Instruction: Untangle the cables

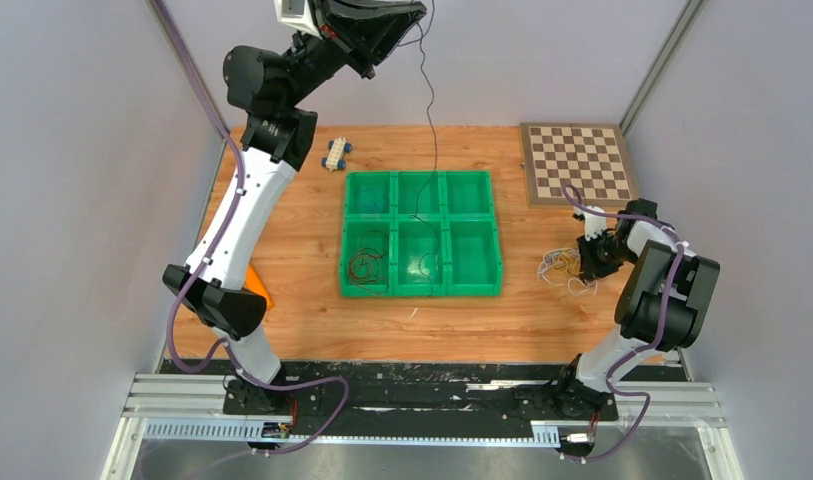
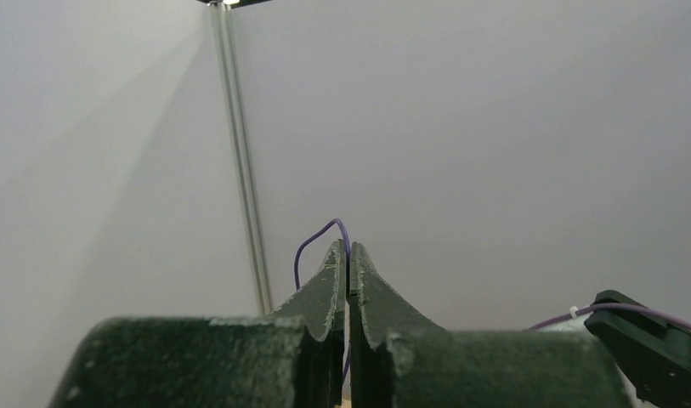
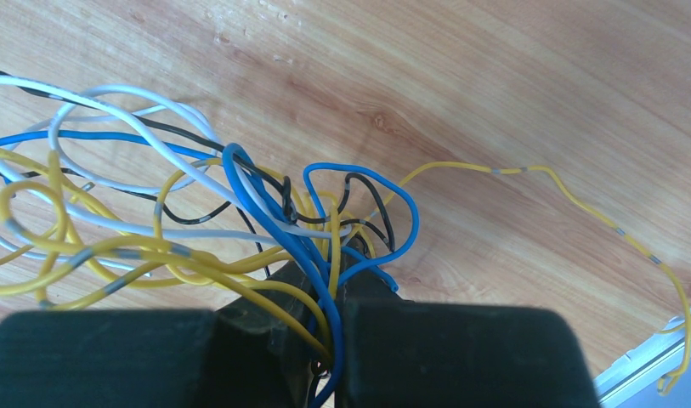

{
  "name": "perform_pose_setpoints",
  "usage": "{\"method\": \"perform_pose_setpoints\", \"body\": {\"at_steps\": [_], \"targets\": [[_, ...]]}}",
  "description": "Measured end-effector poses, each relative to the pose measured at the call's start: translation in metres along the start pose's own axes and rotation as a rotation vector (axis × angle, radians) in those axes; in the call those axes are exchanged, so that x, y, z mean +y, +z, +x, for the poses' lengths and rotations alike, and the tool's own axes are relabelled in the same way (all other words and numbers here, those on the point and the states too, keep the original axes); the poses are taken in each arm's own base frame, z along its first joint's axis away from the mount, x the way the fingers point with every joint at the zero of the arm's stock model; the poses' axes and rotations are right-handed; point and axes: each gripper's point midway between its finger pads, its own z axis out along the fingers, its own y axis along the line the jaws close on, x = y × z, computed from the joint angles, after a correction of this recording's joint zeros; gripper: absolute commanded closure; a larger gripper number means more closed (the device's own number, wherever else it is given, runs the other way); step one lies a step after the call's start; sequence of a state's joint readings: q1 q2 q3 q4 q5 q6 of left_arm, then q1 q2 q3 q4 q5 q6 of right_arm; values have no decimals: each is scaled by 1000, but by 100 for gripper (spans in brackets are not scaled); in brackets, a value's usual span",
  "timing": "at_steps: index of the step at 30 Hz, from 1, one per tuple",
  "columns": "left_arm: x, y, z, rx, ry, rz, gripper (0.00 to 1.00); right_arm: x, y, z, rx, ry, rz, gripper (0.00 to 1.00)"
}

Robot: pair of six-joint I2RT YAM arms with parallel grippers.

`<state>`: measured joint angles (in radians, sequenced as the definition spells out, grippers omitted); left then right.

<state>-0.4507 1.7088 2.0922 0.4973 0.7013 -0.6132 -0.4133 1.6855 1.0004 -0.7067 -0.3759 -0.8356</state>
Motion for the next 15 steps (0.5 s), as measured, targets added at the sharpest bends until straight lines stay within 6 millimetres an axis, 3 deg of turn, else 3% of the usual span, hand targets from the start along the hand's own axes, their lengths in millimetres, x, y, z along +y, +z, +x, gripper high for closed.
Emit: {"method": "perform_pose_setpoints", "body": {"at_steps": [6, 15], "targets": [[0, 7, -10, -21, 58, 11, 100, 0, 0, 0, 0, 1, -2, 93], [24, 3, 15, 30, 90, -44, 100, 0, 0, 0, 1, 1, -3, 93]]}}
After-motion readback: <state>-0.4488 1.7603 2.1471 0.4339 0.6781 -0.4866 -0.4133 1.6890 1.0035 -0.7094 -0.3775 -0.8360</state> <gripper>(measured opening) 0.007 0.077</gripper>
